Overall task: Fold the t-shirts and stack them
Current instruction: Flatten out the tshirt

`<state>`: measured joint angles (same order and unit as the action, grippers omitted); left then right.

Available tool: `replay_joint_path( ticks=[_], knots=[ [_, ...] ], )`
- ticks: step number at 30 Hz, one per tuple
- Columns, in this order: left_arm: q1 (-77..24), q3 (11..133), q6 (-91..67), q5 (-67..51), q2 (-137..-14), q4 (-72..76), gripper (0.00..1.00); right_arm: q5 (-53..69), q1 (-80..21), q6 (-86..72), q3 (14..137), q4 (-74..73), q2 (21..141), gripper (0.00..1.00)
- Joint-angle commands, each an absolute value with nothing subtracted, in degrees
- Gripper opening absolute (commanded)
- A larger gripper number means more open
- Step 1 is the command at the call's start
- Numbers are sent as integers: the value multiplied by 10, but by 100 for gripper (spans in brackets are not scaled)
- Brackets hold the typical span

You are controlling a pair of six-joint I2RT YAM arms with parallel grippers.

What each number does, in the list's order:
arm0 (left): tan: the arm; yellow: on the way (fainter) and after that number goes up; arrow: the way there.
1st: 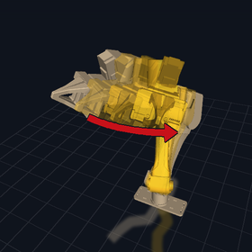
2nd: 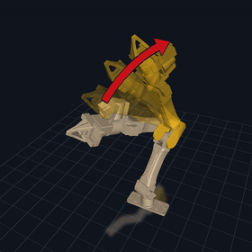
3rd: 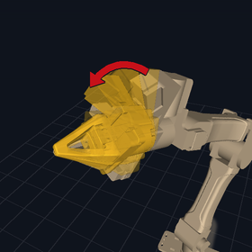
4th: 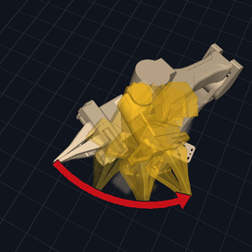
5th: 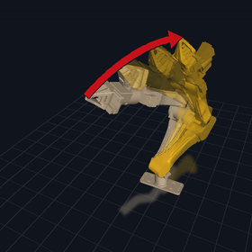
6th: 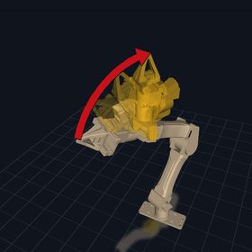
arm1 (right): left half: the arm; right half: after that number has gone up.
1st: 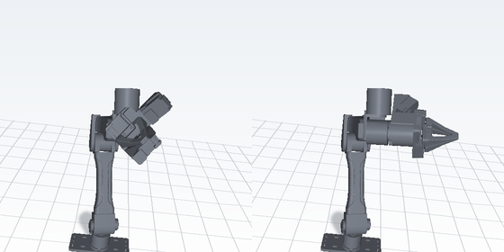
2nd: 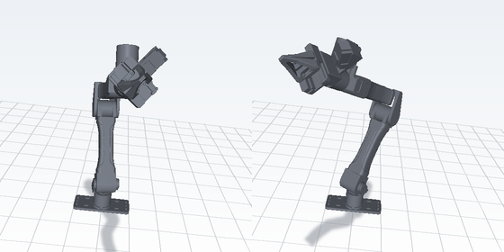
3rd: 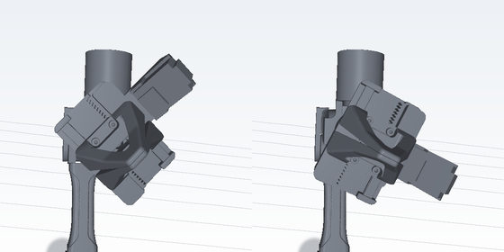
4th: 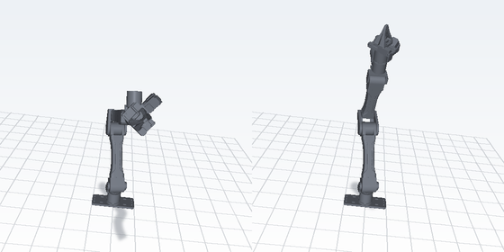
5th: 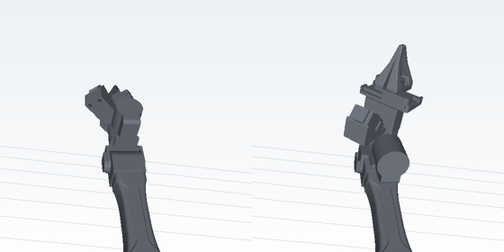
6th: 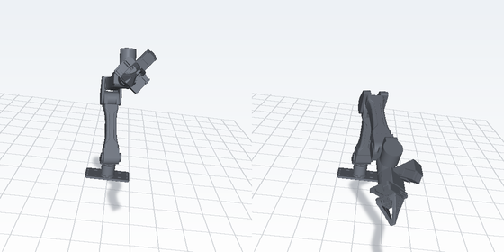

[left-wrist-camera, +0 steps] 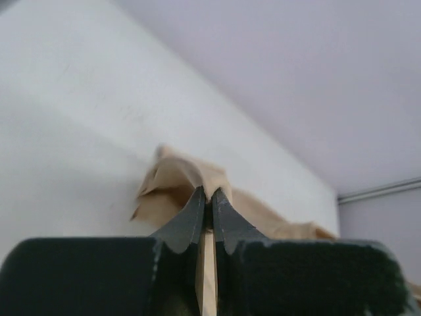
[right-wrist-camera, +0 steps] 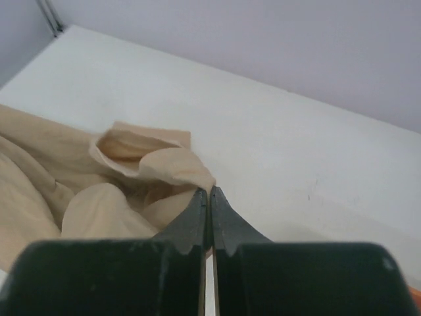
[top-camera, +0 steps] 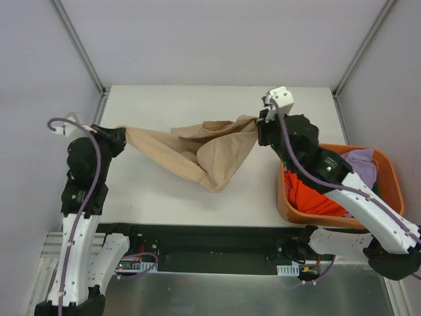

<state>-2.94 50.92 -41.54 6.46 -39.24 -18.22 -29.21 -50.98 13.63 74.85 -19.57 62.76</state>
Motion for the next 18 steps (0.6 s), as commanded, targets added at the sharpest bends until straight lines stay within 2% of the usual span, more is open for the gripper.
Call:
replay_joint_path(
  ticks=[1,9,18],
  knots=[
    [-27,633,-421,94,-353,-192,0,-252,-512,162,856,-221,566,0],
    [-27,815,-345,177,-392,-239,0,-297,-512,161,963,-248,528,0],
    [-26,824,-301,241,-525,-254,0,-423,-484,215,920,-213,583,0]
  ],
)
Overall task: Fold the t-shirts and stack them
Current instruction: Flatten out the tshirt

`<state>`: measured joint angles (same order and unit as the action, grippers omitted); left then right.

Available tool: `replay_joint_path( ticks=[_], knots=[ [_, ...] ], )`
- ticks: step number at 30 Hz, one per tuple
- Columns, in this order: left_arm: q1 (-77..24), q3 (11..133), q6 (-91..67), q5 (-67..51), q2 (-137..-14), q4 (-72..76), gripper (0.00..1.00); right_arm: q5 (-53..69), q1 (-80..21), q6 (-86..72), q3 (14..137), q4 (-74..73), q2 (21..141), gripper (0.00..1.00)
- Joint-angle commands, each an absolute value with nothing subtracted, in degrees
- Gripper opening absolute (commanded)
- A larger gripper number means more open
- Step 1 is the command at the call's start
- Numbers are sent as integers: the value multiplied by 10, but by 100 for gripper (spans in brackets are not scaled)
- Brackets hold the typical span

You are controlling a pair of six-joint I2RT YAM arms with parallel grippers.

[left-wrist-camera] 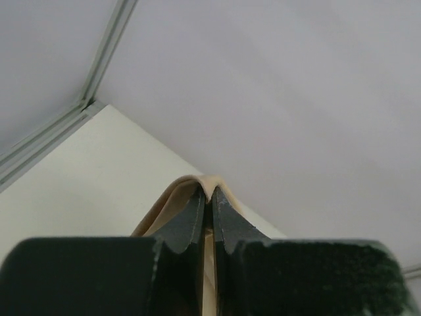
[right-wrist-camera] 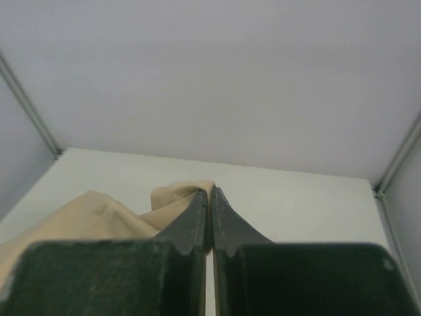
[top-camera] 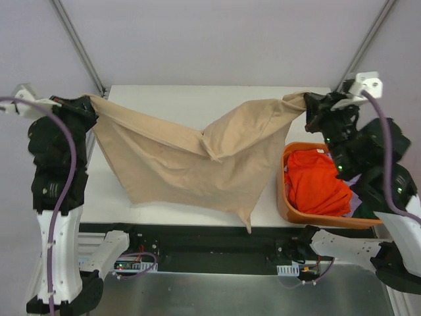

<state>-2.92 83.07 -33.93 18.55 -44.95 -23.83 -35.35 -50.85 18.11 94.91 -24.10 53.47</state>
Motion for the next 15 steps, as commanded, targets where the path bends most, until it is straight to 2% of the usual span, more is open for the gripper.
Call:
replay_joint_path(
  ticks=[1,6,8,12,15],
  knots=[
    [-25,827,-297,252,-549,-257,0,-413,-464,214,918,-213,593,0],
    [-4,937,-265,234,-695,-279,0,-288,-340,172,947,-215,670,0],
    [23,1048,-253,178,-759,-309,0,-234,-303,166,1003,-234,720,0],
    [47,1299,-239,157,-886,-391,0,-124,-256,147,1162,-264,808,0],
    [62,1439,-231,163,-932,-417,0,-113,-251,148,1293,-293,856,0]
  ],
)
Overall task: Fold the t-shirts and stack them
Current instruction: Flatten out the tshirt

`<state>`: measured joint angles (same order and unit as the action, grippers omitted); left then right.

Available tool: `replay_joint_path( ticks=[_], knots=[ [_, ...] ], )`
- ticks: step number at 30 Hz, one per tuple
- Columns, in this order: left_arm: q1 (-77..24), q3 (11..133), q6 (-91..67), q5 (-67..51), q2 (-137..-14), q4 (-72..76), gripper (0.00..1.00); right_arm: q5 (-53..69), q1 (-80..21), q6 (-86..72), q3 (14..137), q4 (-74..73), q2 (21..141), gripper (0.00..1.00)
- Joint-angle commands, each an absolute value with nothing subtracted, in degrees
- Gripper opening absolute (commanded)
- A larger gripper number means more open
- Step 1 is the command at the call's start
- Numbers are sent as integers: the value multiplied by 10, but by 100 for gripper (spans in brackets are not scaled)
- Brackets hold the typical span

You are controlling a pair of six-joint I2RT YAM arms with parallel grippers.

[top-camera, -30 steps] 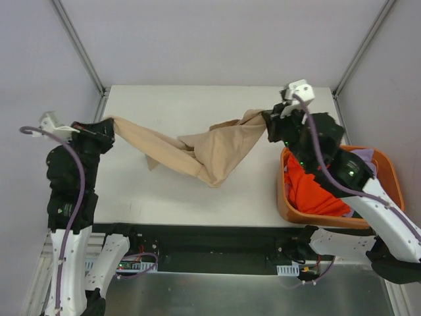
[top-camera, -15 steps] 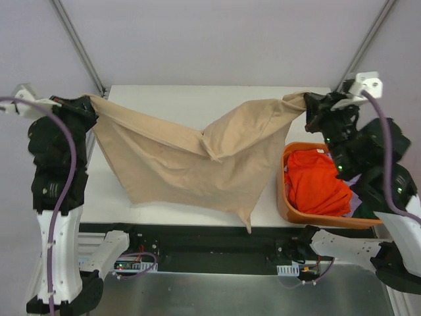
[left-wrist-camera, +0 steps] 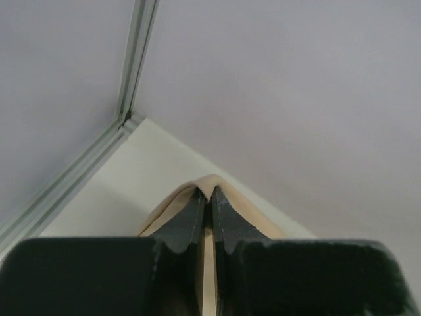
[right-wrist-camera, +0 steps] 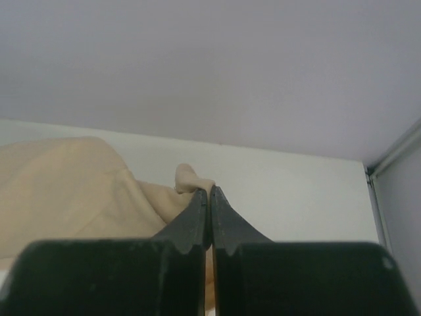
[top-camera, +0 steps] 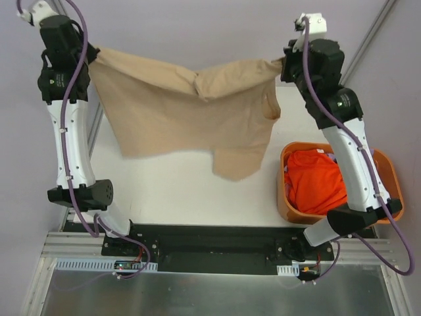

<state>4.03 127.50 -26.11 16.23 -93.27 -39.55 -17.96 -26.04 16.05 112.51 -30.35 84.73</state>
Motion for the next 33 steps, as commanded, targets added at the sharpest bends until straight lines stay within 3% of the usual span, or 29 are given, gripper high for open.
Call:
replay_joint_path(
  ticks=[1,3,5,11,13,15,16,17,18,24,33],
  knots=[
    [65,1442,-227,167,-928,-411,0,-115,-250,150,1322,-303,863,0],
    [73,1411,-215,175,-902,-403,0,-116,-250,152,1329,-301,850,0],
    [76,1329,-211,185,-857,-394,0,-117,-251,148,1259,-291,811,0],
    [79,871,-329,268,-682,-364,0,-132,-255,39,780,-197,616,1],
    [79,724,-398,277,-633,-353,0,-141,-261,-15,654,-187,560,5],
    [79,620,-423,291,-606,-347,6,-123,-270,-32,567,-190,516,16],
    [79,578,-430,305,-596,-350,20,-121,-275,-34,548,-199,499,22],
    [79,548,-433,317,-585,-350,55,-117,-279,-30,536,-212,487,31],
    [79,528,-438,322,-581,-357,98,-111,-281,-22,535,-221,478,44],
    [79,541,-439,266,-570,-378,99,-98,-286,42,612,-311,506,98],
    [77,559,-406,77,-629,-337,99,-109,-413,48,666,-266,685,96]
  ],
)
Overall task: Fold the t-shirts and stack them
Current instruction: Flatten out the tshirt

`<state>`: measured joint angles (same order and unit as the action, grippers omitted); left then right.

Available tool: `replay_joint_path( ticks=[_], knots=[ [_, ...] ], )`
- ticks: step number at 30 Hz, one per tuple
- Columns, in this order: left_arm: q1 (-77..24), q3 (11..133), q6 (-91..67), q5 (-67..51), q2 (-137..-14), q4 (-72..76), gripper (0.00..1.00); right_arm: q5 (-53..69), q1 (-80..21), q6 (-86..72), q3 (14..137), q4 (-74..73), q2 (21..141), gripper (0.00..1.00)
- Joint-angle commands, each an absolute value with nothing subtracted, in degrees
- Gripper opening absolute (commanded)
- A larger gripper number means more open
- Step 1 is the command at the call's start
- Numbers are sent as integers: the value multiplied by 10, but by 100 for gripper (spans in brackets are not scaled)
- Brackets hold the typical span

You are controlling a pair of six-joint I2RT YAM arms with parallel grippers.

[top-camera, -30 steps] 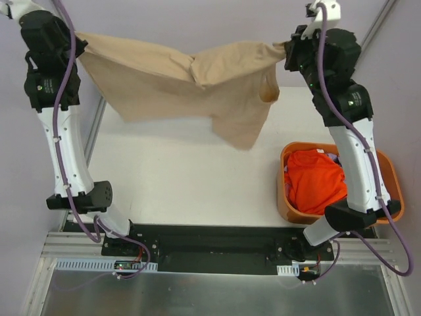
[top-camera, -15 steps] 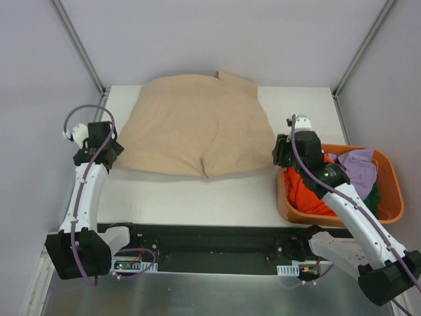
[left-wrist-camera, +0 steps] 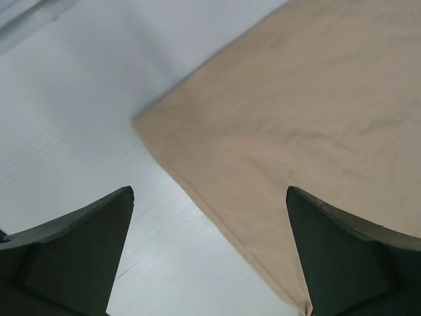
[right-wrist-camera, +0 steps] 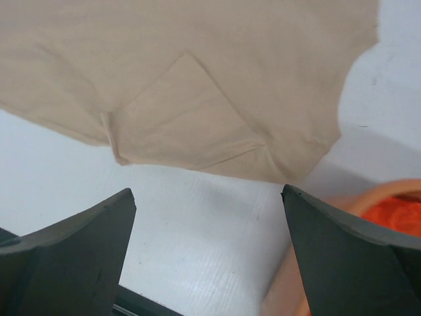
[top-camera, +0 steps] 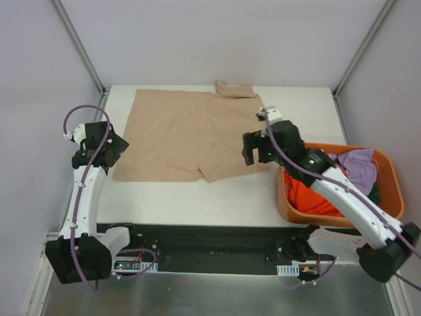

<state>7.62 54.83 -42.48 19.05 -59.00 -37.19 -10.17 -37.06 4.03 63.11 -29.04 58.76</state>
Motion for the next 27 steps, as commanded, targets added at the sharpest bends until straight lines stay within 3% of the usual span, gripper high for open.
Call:
replay_joint_path(
  ticks=[1,4,14,20,27],
  knots=[
    [76,554,-399,51,-647,-324,99,-111,-423,43,682,-260,724,96],
    [71,538,-382,1,-698,-294,99,-119,-450,26,754,-267,838,96],
    [70,523,-344,15,-833,-260,99,-213,-548,-17,1033,-374,1190,99],
    [70,514,-329,39,-861,-251,99,-264,-550,-74,1049,-381,1251,93],
    [70,500,-330,77,-869,-250,99,-315,-548,-134,1028,-376,1255,73]
  ],
)
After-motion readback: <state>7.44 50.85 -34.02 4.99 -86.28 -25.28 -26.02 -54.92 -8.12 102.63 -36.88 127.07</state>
